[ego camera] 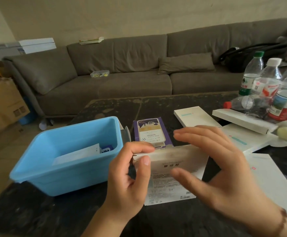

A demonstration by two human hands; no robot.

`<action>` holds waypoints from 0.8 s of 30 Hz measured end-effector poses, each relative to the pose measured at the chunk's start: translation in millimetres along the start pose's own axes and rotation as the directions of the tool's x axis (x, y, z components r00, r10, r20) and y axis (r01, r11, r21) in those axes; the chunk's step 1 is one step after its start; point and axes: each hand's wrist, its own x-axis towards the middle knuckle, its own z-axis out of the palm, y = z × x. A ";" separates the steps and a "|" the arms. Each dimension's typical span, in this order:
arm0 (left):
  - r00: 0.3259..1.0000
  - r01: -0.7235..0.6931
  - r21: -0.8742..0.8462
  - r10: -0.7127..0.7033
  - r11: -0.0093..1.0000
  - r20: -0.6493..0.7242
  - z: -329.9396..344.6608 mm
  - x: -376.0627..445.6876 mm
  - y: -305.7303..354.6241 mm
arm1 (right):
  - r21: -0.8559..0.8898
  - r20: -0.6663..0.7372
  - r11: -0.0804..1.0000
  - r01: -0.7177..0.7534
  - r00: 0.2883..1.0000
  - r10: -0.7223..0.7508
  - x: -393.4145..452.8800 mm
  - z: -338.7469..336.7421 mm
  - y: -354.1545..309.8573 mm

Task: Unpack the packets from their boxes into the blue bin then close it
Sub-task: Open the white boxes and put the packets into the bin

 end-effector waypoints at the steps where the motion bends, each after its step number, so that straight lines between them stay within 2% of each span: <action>1: 1.000 -0.012 0.002 0.012 1.000 0.001 0.1 0.1 0.3 | -0.007 -0.001 1.000 -0.025 1.000 0.025 0.2 3.8 -1.3; 3: 1.000 -0.024 -0.007 0.024 1.000 0.001 0.3 -0.2 -0.2 | -0.007 -0.017 0.997 -0.073 0.997 0.073 1.4 9.5 -4.2; 7: 1.000 -0.019 -0.016 0.019 1.000 0.013 -0.1 -0.8 -0.6 | 0.148 -0.073 0.984 -0.097 0.991 0.109 5.1 11.2 -7.2; 12: 0.999 -0.035 0.000 0.035 0.999 0.026 -1.6 -0.3 -0.7 | 0.234 -0.084 0.962 -0.138 0.983 0.162 4.7 11.1 -14.1; 18: 0.999 -0.026 0.019 0.025 0.999 0.039 -1.5 -0.3 0.0 | 0.223 -0.148 0.971 -0.087 0.981 0.122 2.9 10.2 -20.9; 24: 0.999 -0.028 0.014 0.028 1.000 0.017 -0.5 1.9 0.4 | 0.270 -0.219 0.952 -0.142 0.954 0.204 1.8 12.8 -22.0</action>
